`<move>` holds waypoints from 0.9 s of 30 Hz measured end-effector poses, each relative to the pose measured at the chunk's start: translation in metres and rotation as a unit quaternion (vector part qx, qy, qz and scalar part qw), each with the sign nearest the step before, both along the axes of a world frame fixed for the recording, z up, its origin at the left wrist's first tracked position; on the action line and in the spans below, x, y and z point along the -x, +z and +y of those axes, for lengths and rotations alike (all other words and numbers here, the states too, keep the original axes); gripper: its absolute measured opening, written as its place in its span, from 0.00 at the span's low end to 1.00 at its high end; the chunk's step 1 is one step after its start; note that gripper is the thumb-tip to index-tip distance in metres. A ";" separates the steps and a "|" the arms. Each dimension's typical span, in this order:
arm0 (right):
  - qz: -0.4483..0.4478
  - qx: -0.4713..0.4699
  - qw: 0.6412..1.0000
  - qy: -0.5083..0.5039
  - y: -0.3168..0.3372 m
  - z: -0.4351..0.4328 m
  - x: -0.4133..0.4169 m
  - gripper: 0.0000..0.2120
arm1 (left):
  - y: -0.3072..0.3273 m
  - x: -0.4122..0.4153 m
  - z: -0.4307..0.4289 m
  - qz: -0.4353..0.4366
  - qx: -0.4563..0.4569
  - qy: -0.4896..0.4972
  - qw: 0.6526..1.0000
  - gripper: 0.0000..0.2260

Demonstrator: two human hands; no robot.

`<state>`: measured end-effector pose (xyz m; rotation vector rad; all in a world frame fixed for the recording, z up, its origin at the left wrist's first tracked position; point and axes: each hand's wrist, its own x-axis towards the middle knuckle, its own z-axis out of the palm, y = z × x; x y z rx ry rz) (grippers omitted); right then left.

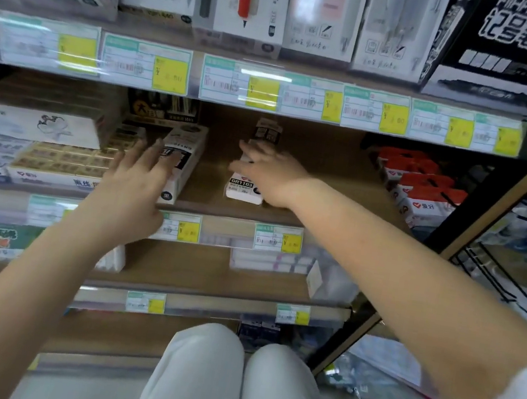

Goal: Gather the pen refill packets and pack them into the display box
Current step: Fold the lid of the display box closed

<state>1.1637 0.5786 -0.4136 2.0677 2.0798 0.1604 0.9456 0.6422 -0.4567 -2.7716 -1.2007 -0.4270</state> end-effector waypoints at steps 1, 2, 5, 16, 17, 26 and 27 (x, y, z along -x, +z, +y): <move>-0.016 -0.007 1.000 0.016 0.000 0.002 0.002 0.30 | 0.000 0.001 -0.002 -0.003 -0.006 -0.011 1.000 0.39; -0.025 -0.016 0.999 0.028 0.000 0.002 0.002 0.28 | 0.000 0.002 -0.003 -0.007 -0.011 -0.024 1.000 0.38; -0.054 -0.051 0.996 0.051 0.000 -0.003 0.001 0.28 | -0.002 0.004 -0.008 -0.039 -0.020 -0.069 0.997 0.34; -0.055 -0.195 0.977 0.069 0.021 -0.063 -0.005 0.23 | 0.004 -0.028 -0.044 -0.161 0.030 -0.155 0.974 0.26; -0.046 -0.216 0.972 0.085 0.026 -0.070 -0.004 0.23 | 0.003 -0.030 -0.047 -0.172 0.036 -0.155 0.972 0.25; 0.226 -0.294 0.916 0.153 0.080 -0.165 0.011 0.22 | 0.000 -0.056 -0.079 -0.457 0.311 -0.085 0.829 0.23; 0.271 -0.278 0.910 0.148 0.086 -0.176 0.010 0.22 | 0.001 -0.063 -0.080 -0.496 0.368 -0.066 0.784 0.23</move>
